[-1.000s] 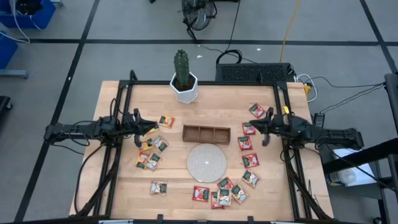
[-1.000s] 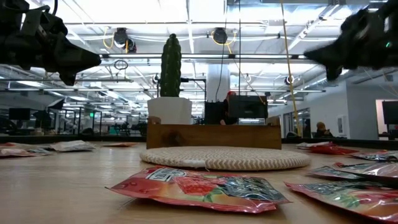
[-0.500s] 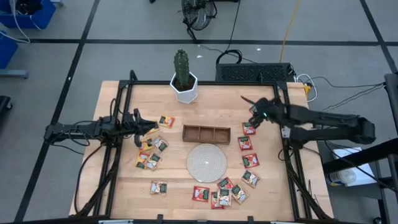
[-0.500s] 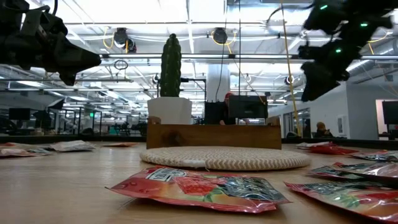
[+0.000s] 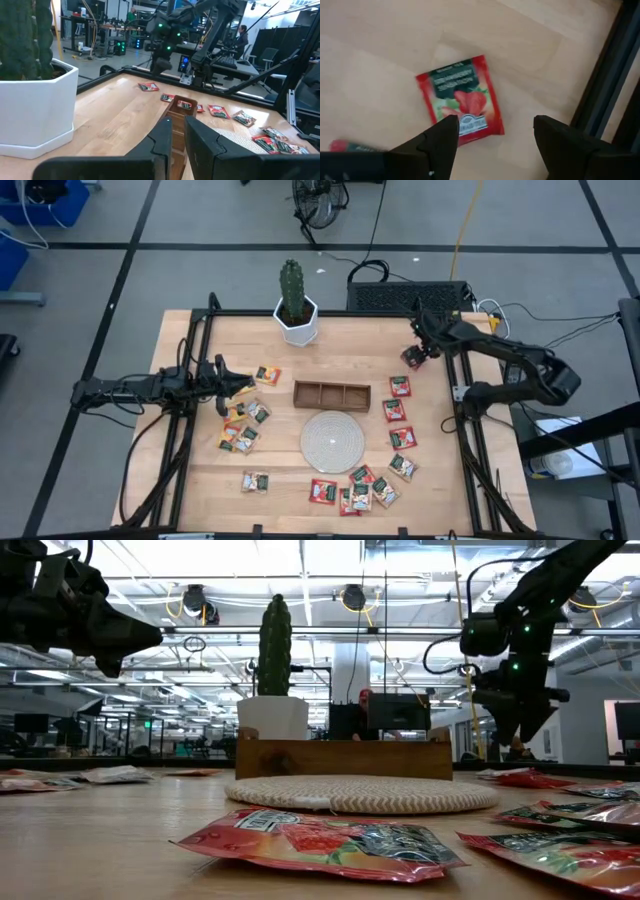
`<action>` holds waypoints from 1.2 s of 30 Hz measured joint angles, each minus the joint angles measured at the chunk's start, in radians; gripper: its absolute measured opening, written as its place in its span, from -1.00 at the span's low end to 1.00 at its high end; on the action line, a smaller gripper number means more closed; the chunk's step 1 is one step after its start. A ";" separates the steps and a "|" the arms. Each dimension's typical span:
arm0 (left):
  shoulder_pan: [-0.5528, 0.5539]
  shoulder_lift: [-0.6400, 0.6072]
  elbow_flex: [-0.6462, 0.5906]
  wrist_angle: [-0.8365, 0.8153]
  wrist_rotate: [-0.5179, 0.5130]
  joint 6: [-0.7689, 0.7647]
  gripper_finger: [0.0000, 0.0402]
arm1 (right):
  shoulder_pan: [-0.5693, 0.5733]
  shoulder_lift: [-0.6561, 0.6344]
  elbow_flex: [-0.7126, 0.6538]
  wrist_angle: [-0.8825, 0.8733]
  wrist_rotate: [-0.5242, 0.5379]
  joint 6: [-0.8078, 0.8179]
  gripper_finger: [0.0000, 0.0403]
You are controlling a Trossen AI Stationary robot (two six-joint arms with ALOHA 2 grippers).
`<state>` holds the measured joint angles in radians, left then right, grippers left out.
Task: Pick & Place Tea
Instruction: Put the red tea bag into the right section of the wooden organizer
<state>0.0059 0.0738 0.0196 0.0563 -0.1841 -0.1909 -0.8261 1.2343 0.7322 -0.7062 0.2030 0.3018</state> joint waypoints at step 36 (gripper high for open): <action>0.000 0.000 0.000 0.000 0.000 0.000 -0.74 | -0.060 0.097 -0.159 0.293 -0.151 -0.056 0.16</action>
<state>0.0055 0.0740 0.0200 0.0563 -0.1841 -0.1911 -0.8862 1.3312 0.5728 -0.4133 0.0516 0.2459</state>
